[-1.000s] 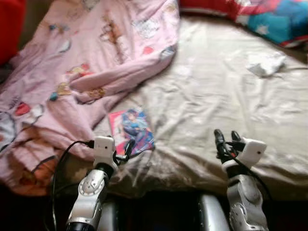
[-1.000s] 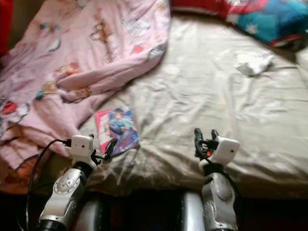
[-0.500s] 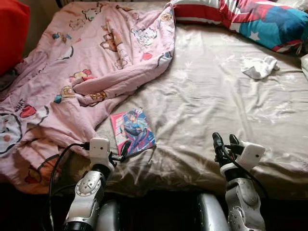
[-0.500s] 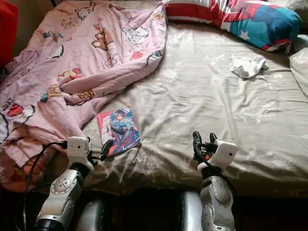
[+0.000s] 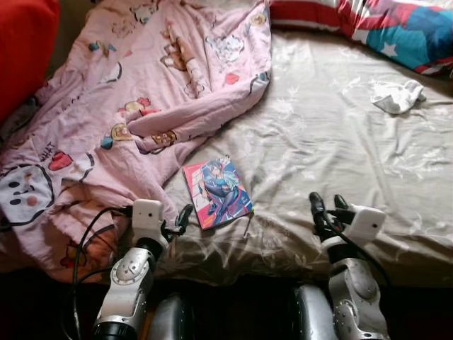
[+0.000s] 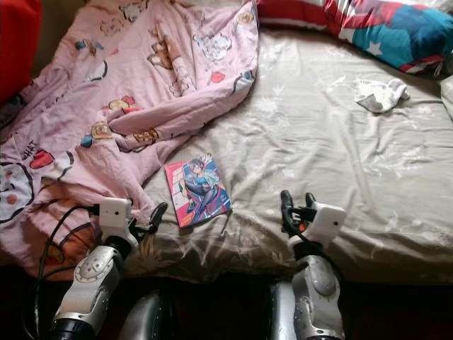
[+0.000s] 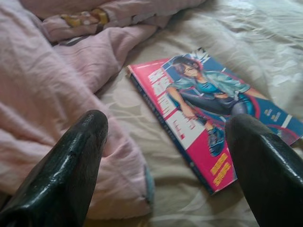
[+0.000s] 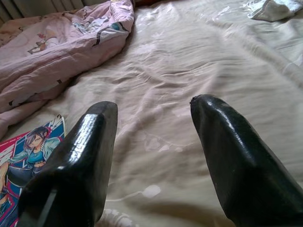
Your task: Clean up the room
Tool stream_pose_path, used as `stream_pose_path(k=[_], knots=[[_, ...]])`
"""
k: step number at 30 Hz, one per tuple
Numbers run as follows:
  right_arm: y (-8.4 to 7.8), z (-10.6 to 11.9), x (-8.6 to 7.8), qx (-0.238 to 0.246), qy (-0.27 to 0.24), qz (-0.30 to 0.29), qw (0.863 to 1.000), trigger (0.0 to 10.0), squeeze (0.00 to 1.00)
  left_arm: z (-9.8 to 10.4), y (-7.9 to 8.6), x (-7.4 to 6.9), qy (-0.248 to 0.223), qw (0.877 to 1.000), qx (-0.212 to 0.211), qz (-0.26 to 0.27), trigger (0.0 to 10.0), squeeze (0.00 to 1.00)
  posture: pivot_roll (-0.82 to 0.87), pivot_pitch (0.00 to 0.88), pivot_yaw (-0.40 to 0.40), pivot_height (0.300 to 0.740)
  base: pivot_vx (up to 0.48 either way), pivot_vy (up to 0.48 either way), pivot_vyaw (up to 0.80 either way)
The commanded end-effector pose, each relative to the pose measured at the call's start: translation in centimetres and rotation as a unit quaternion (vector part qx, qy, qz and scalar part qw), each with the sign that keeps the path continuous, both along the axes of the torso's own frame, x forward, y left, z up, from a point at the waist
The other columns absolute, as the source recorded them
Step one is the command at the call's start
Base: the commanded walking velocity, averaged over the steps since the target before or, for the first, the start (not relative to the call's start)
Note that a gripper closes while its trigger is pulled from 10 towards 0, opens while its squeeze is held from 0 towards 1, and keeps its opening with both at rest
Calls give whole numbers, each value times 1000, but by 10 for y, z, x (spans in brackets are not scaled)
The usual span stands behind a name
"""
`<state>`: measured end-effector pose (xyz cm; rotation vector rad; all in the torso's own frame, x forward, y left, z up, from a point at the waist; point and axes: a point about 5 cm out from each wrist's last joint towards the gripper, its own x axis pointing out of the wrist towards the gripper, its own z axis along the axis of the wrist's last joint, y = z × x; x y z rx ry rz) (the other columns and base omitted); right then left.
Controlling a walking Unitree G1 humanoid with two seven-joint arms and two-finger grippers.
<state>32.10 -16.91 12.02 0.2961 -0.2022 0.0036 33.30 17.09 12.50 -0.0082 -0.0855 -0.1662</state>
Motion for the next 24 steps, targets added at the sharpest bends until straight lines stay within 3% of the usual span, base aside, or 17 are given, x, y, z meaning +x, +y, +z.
stream_pose_path(k=[1, 12, 17, 24], knots=[[2, -8, -2, 1, 15, 1, 1000, 10000, 0, -10, 3, -4, 23, 1000, 7, 3, 10000, 0, 27, 316, 46, 574, 0, 0, 0], [6, -8, -4, -24, 10, 18, 1000, 10000, 0, -10, 5, -3, 25, 1000, 5, 11, 10000, 0, 27, 319, 48, 574, 0, 0, 47], [6, -9, -5, -10, 11, 13, 1000, 10000, 0, -11, 6, -4, 27, 1000, 4, 14, 10000, 0, 27, 319, 50, 574, 0, 0, 327], [6, -9, -4, -12, 10, 15, 1000, 10000, 0, -11, 7, -3, 28, 1000, 4, 14, 10000, 0, 26, 320, 52, 574, 267, 0, 0]])
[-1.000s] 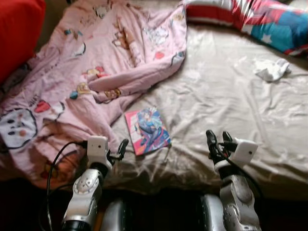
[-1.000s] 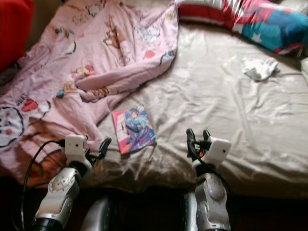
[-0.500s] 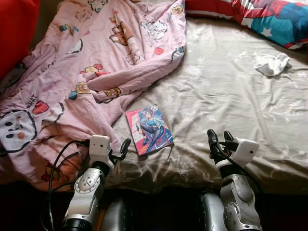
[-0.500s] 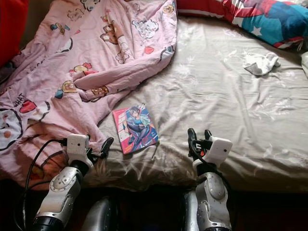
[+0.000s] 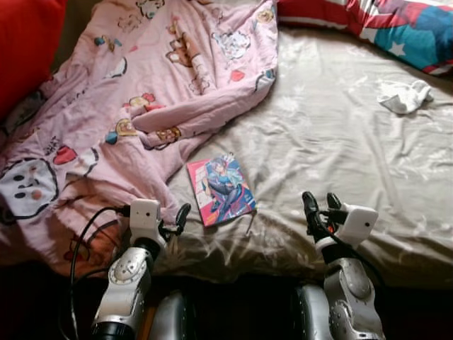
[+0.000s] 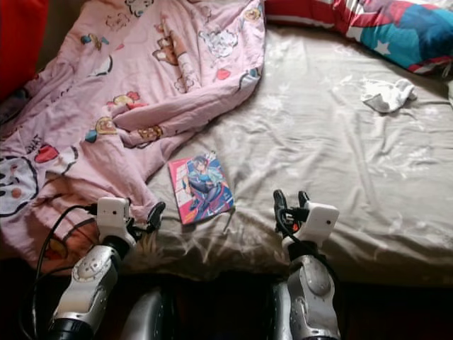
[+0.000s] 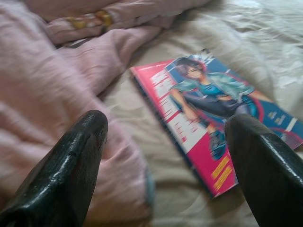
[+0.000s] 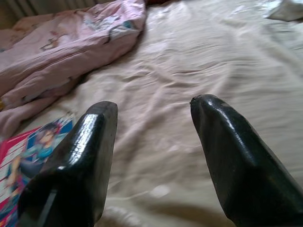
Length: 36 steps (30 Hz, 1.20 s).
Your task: Clean up the room
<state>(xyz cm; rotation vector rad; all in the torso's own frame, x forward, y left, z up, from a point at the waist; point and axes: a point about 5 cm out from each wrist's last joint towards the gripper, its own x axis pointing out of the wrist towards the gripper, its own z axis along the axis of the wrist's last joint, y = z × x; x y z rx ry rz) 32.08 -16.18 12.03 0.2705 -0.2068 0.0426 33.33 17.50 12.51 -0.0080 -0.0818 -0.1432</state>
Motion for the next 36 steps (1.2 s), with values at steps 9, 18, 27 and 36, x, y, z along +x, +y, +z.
stream_pose_path(k=[9, 18, 27, 36], knots=[[-1, -9, -4, 2, 13, -1, 1000, 10000, 0, -11, 2, -3, 27, 1000, 3, 0, 10000, 0, 23, 316, 55, 574, 303, 0, 0], [-2, -12, -6, 1, 19, 1, 1000, 10000, 0, -12, 7, -3, 27, 999, -12, 14, 10000, 0, 21, 312, 54, 574, 108, 0, 0], [-3, -12, -6, 0, 20, 2, 1000, 10000, 0, -26, 17, -2, 69, 995, -61, 32, 10000, 0, 14, 323, 46, 574, 0, 0, 0], [-7, -10, -6, -2, 19, 1, 1000, 10000, 0, -60, 31, -1, 185, 954, -223, 70, 10000, 506, -3, 335, 34, 574, 0, 0, 0]])
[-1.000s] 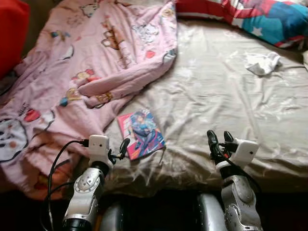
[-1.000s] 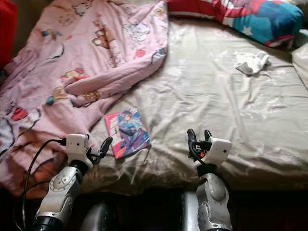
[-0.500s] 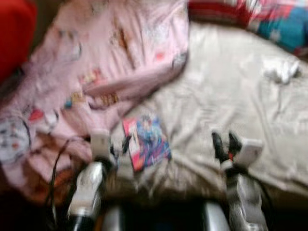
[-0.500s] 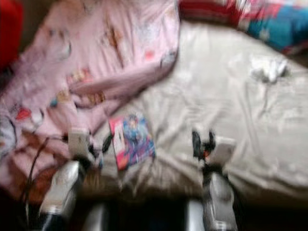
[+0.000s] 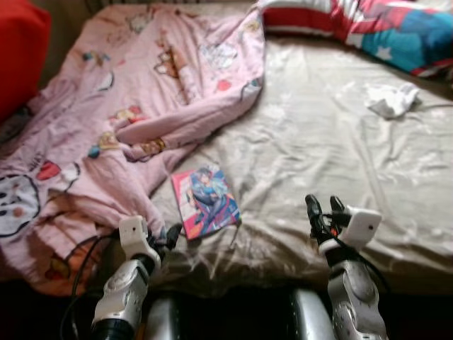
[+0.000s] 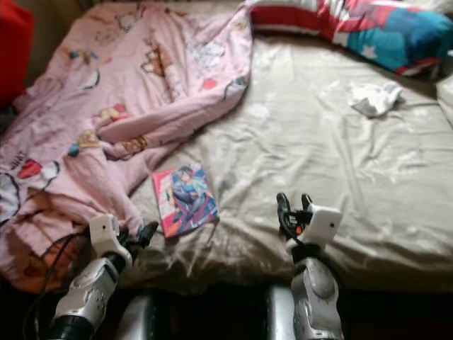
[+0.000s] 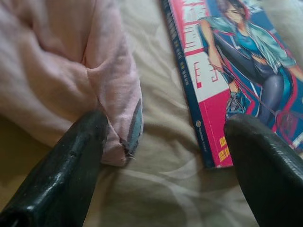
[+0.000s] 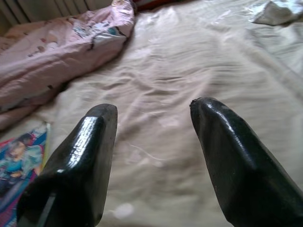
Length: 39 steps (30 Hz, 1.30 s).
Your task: Clean up the room
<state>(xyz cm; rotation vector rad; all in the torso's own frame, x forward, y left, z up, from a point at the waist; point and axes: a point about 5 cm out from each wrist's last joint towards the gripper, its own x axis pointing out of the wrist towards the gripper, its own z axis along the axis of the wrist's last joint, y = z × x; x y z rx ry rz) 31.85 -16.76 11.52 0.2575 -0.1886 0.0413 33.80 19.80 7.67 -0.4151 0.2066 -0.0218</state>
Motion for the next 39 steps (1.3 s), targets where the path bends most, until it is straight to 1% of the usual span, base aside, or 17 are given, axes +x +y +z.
stream_pose_path(k=[1, 2, 6, 7, 8, 9, 10, 21, 28, 29, 30, 31, 33, 36, 37, 38, 39], knots=[[-1, -5, -4, 4, 10, 1, 1000, 10000, 0, -13, 9, -5, 36, 999, -35, 21, 10000, 675, -3, 335, 34, 574, 0, 0, 0], [-2, -5, -4, 4, 10, 1, 1000, 10000, 0, -14, 9, -5, 42, 998, -38, 21, 10000, 835, -5, 337, 31, 574, 0, 0, 0], [-3, -4, -3, 1, 12, 1, 1000, 10000, 0, -21, 9, -4, 70, 996, -58, 25, 10000, 792, -14, 339, 25, 574, 0, 0, 0], [-3, -4, -3, 1, 11, 2, 1000, 10000, 0, -21, 8, -3, 72, 995, -62, 24, 10000, 612, -18, 340, 24, 574, 0, 0, 0], [-3, -3, -3, 0, 10, 2, 1000, 10000, 0, -21, 7, -3, 73, 994, -73, 26, 10000, 333, -19, 339, 22, 574, 0, 0, 0], [-3, -3, -3, 0, 10, 2, 1000, 10000, 0, -21, 7, -3, 73, 994, -73, 26, 10000, 333, -19, 339, 22, 574, 0, 0, 0], [-4, -3, -2, -1, 10, 2, 1000, 10000, 0, -19, 4, 0, 67, 994, -88, 22, 10000, 0, -20, 340, 20, 574, 0, 0, 0], [-6, -3, -2, -2, 10, 2, 1000, 10000, 0, 34, -16, 13, -86, 990, -56, -95, 10000, 0, -16, 336, 17, 574, 0, 0, 0], [-5, -3, -1, -2, 12, 3, 1000, 10000, 0, 15, -19, 5, -51, 992, -50, -106, 10000, 0, -21, 335, 17, 574, 0, 0, 0], [-6, -3, -1, -2, 11, 3, 1000, 10000, 0, 11, -19, 3, -40, 993, -50, -100, 4863, 0, -21, 335, 17, 574, 0, 0, 0], [-6, -3, -1, -2, 11, 3, 1000, 10000, 0, 10, -19, 3, -37, 993, -50, -98, 4863, 0, -21, 334, 17, 574, 0, 0, 0], [-7, -3, -1, -3, 12, 2, 1000, 10000, 0, 10, -18, 2, -36, 994, -51, -94, 392, 0, -23, 333, 16, 574, 0, 0, 0], [-7, -3, -1, -4, 12, 2, 1000, 10000, 0, 9, -18, 2, -36, 994, -53, -91, 0, 0, -25, 332, 16, 574, 0, 0, 0], [-8, -2, -2, -5, 11, 2, 1000, 10000, 0, 6, -19, 1, -28, 994, -54, -88, 235, 0, -28, 328, 15, 574, 0, 0, 0], [-8, -2, -2, -5, 10, 2, 1000, 10000, 0, 5, -19, 1, -27, 994, -55, -89, 8510, 0, -29, 326, 15, 574, 0, 0, 0], [-8, -2, -1, -5, 10, 2, 1000, 10000, 0, 4, -19, 1, -27, 994, -55, -89, 8510, 0, -29, 326, 15, 574, 0, 0, 0], [-8, -2, -1, -6, 10, 2, 1000, 10000, 0, 3, -20, 0, -23, 994, -58, -90, 10000, 0, -32, 323, 14, 574, 0, 0, 0]])
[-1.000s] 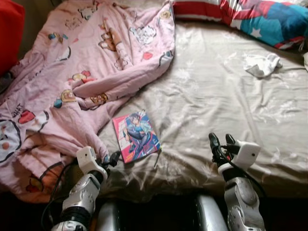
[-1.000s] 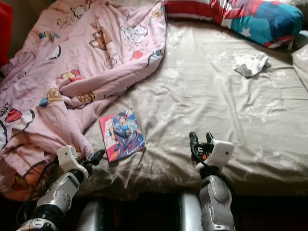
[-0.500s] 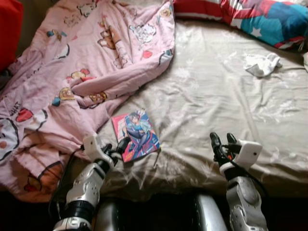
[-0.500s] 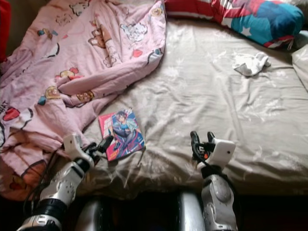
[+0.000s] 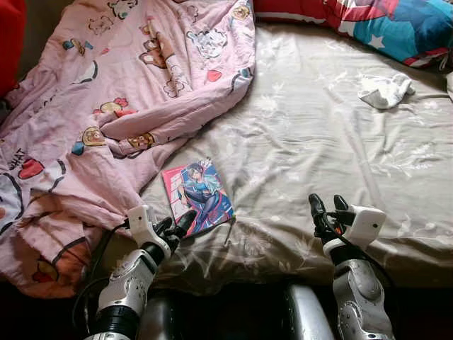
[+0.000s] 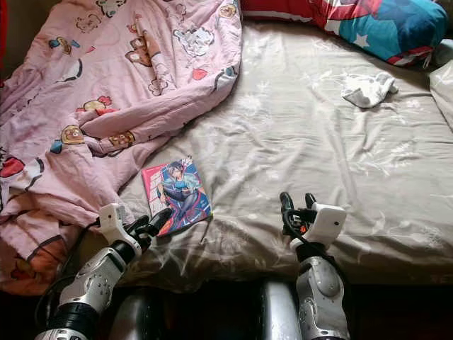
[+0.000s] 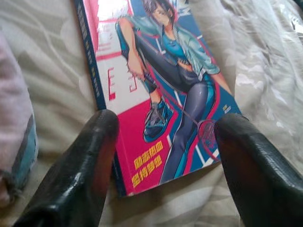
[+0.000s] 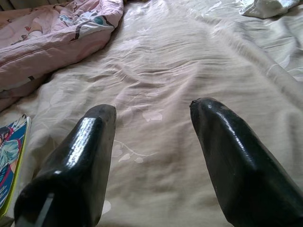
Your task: Clean up the room
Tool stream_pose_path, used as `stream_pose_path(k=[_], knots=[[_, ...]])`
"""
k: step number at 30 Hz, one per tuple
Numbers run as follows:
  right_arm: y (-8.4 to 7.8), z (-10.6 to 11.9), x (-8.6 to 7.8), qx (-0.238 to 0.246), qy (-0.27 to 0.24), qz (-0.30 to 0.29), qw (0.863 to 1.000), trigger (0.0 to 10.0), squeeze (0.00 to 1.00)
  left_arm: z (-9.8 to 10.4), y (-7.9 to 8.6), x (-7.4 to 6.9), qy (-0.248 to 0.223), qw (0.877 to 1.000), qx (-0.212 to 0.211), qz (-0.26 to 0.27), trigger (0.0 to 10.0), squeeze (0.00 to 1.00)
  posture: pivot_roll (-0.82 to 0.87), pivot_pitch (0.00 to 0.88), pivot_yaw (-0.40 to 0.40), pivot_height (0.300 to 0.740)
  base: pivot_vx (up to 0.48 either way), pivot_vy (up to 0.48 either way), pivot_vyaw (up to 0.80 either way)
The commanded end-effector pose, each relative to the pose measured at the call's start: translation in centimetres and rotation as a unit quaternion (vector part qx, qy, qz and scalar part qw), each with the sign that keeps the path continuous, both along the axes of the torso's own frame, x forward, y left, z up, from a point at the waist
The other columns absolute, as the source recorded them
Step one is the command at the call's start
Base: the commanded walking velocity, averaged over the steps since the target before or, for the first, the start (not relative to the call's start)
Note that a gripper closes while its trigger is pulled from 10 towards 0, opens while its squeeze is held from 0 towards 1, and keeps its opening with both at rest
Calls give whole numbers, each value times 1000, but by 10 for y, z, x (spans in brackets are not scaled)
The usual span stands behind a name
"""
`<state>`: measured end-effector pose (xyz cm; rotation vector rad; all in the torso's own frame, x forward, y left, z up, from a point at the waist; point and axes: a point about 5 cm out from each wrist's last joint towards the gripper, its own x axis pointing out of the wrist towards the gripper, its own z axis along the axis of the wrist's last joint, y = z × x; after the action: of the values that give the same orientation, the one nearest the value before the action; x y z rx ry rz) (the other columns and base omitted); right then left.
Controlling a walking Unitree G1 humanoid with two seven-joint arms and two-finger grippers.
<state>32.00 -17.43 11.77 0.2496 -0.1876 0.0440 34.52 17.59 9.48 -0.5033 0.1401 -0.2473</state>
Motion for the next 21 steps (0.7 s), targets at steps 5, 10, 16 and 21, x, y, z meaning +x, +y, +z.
stream_pose_path(k=[5, 10, 16, 21], knots=[[-1, -4, -2, -2, 9, 3, 1000, 10000, 0, -20, 0, -8, 40, 999, -10, 5, 7098, 0, -34, 318, 10, 574, 0, 0, 0], [-2, -3, -2, -4, 9, 4, 1000, 10000, 0, -23, -1, -9, 45, 999, -8, 7, 10000, 0, -38, 318, 5, 574, 0, 0, 0], [-3, -2, -1, -5, 8, 4, 1000, 10000, 0, -24, -3, -9, 46, 999, -11, 8, 10000, 0, -45, 323, -2, 574, 0, 0, 0], [-4, -2, -1, -8, 8, 4, 1000, 10000, 0, -28, -5, -9, 53, 998, -19, 9, 10000, 0, -51, 328, -9, 574, 0, 0, 0]])
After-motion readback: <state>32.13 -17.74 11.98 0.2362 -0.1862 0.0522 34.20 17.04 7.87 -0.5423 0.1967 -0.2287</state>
